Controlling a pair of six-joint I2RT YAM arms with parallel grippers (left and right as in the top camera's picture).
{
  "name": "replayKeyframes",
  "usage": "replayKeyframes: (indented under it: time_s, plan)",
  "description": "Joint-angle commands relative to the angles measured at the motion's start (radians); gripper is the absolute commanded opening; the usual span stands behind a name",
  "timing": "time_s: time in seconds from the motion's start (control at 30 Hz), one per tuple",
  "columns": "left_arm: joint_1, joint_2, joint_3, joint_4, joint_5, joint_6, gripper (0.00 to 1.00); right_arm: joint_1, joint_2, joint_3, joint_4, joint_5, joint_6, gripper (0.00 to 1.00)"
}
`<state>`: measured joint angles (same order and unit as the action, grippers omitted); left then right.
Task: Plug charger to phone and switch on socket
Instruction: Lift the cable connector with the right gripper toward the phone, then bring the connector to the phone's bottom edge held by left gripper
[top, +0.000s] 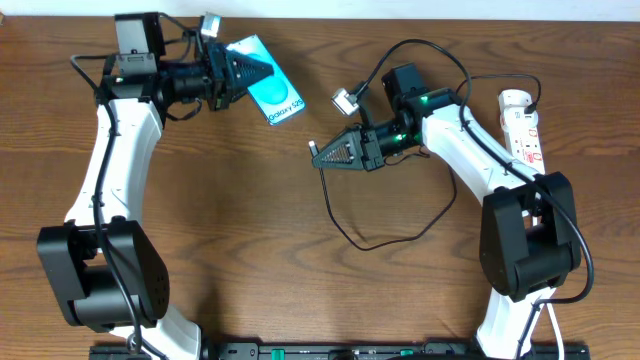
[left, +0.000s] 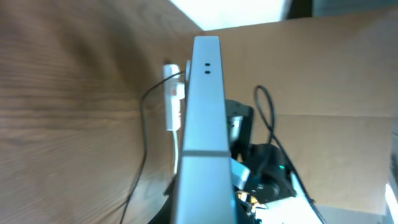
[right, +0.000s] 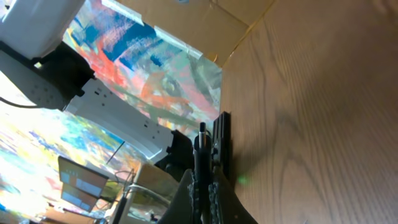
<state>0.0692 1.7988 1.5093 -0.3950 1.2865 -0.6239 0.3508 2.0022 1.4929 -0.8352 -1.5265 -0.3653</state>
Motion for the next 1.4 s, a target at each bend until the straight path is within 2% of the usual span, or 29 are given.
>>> replayKeyframes:
  time_s: [0.0,0.3,0.37,0.47,0.73,0.83,1.13,1.2,1.37]
  plan:
    - [0.005,-0.003,0.000,0.016,0.079,-0.082,0.07,-0.003,0.012,0.021,0.046,-0.034,0.066,0.01]
    - [0.005,-0.003,0.000,0.067,0.093,-0.050,0.07,0.003,0.012,0.021,0.328,-0.034,0.347,0.02]
    - [0.005,-0.003,0.000,0.067,0.093,0.008,0.07,0.003,0.012,0.021,0.367,-0.034,0.380,0.01]
    - [0.005,0.004,-0.002,0.061,0.087,0.067,0.07,0.003,0.012,0.021,0.379,-0.034,0.392,0.02]
    - [0.006,0.123,-0.002,0.070,0.090,0.074,0.07,0.004,0.012,0.021,0.379,-0.033,0.395,0.01]
    - [0.006,0.198,-0.002,0.148,0.166,0.074,0.07,0.004,0.012,0.021,0.379,-0.032,0.395,0.01]
    - [0.010,0.243,-0.002,0.332,0.169,0.044,0.07,0.006,0.012,0.021,0.381,0.002,0.420,0.01]
    - [0.019,0.243,-0.002,0.363,0.169,0.004,0.07,0.006,0.012,0.021,0.410,0.016,0.477,0.01]
    - [0.051,0.243,-0.002,0.413,0.196,-0.060,0.07,0.008,0.013,0.021,0.598,0.070,0.768,0.01]
